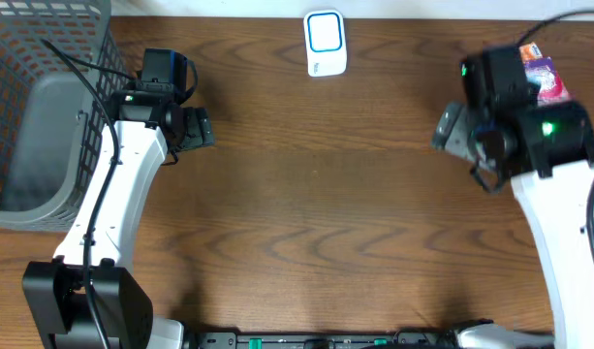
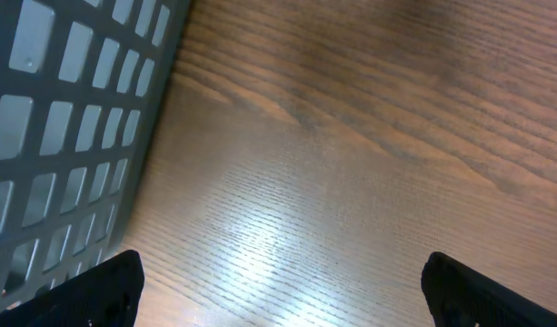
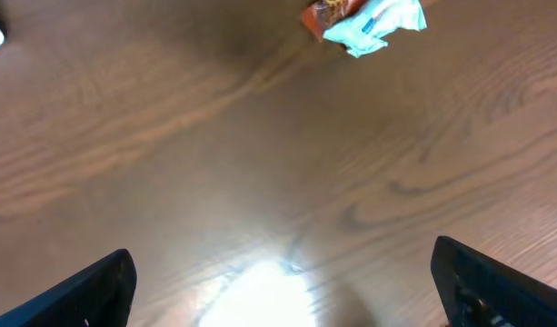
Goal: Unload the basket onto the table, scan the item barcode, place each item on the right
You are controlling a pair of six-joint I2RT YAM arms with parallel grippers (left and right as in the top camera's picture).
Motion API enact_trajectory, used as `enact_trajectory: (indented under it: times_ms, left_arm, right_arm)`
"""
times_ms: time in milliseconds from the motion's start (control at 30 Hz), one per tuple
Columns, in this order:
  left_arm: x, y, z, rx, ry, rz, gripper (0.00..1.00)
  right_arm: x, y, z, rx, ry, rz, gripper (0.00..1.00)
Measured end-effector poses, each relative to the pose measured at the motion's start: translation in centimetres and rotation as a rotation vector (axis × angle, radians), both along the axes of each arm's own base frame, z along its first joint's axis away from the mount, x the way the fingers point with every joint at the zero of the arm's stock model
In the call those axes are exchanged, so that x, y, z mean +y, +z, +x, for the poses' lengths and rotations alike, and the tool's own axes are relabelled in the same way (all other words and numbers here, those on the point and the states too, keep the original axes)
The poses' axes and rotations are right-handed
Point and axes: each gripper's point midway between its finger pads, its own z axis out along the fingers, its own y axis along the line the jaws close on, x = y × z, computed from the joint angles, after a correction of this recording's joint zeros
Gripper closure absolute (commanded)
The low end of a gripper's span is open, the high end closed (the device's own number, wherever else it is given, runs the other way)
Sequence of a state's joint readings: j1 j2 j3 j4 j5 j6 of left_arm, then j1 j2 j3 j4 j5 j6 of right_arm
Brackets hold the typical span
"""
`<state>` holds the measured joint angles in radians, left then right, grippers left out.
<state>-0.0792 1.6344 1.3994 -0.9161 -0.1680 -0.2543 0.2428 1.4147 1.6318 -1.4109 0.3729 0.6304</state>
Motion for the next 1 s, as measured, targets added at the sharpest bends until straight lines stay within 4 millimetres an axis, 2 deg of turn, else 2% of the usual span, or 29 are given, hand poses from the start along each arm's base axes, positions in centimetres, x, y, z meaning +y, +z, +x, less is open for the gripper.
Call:
enact_trajectory:
  times_ms: [233, 533, 667, 1000]
  left_arm:
    - [0.1, 0.0, 0.0, -0.001, 0.001, 0.003, 0.02]
    - [0.1, 0.0, 0.0, 0.0, 0.001, 0.003, 0.02]
    - [0.1, 0.0, 0.0, 0.0, 0.001, 0.003, 0.02]
    - [0.1, 0.0, 0.0, 0.0, 0.001, 0.003, 0.02]
  right_arm:
    - [-0.1, -1.3, -4.2, -0.114, 0.043, 0.011, 0.01]
    - [-0.7, -3.3, -8.2, -0.24, 0.07, 0.048, 0.01]
    - [-0.9, -3.5, -9.0, -0.257, 0.07, 0.053, 0.01]
    - [-0.9, -3.5, -9.0, -0.258, 0.07, 0.054, 0.01]
